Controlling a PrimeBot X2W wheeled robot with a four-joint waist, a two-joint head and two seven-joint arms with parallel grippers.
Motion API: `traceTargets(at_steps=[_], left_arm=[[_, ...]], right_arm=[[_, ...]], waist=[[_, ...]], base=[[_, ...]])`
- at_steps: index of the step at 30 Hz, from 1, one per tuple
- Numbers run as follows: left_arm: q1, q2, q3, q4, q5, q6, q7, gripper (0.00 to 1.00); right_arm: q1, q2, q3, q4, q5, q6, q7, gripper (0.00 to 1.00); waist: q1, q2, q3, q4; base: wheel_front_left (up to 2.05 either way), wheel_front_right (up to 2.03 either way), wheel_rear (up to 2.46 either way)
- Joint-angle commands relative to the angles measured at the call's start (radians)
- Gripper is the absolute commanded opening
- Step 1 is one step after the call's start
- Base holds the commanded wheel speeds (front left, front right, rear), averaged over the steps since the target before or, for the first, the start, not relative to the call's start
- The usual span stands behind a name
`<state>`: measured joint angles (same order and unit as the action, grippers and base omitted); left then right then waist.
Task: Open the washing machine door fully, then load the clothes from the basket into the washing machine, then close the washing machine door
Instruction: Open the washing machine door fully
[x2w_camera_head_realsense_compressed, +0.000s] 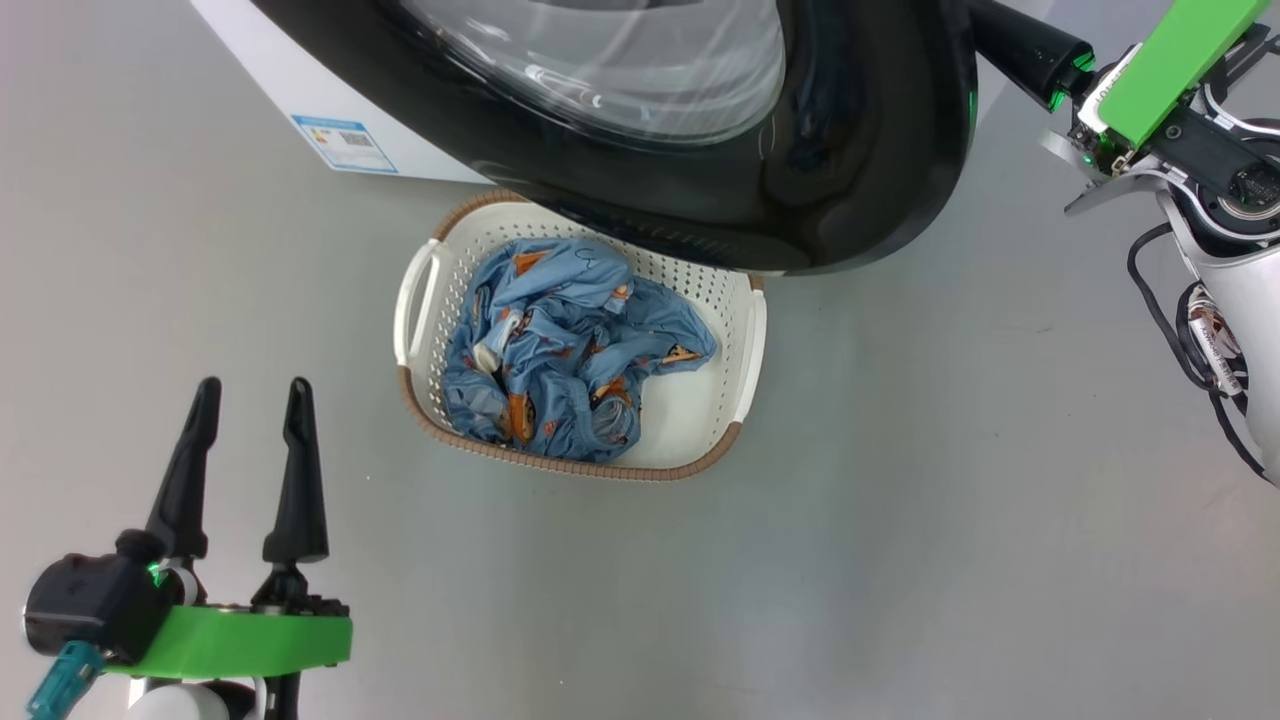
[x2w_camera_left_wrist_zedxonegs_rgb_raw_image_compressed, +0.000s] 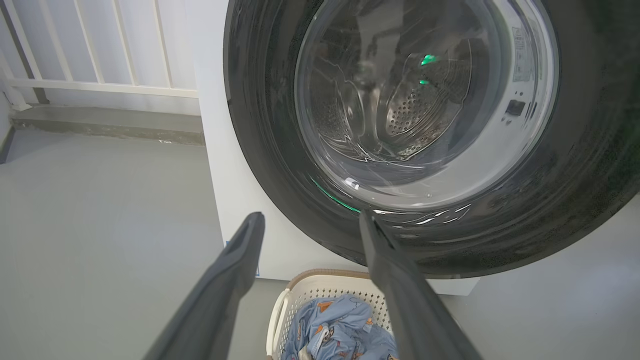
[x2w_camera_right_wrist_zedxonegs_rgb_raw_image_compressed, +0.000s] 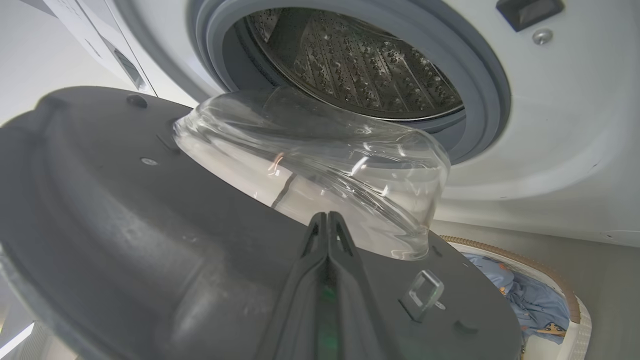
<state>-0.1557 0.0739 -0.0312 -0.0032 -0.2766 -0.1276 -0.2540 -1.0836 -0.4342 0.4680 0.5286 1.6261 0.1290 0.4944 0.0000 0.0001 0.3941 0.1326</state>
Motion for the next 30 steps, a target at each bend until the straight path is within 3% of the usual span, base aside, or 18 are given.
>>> traceTargets(at_steps=[1, 30], left_arm=[[-0.015, 0.017, 0.035, -0.017, -0.004, -0.003, -0.008, 1.0], [0.089, 0.021, 0.042, 0.009, 0.006, -0.003, -0.008, 1.0]], right_arm=[[0.006, 0.014, 0.004, -0.024, 0.011, 0.002, 0.017, 0.0], [0.221, 0.063, 0.031, -0.062, 0.062, 0.002, 0.159, 0.0]], waist=[[0.0, -0.0001, -0.011, 0.004], [0.0, -0.0001, -0.2, 0.059]], base=[[0.0, 0.0, 0.0], [0.0, 0.0, 0.0]])
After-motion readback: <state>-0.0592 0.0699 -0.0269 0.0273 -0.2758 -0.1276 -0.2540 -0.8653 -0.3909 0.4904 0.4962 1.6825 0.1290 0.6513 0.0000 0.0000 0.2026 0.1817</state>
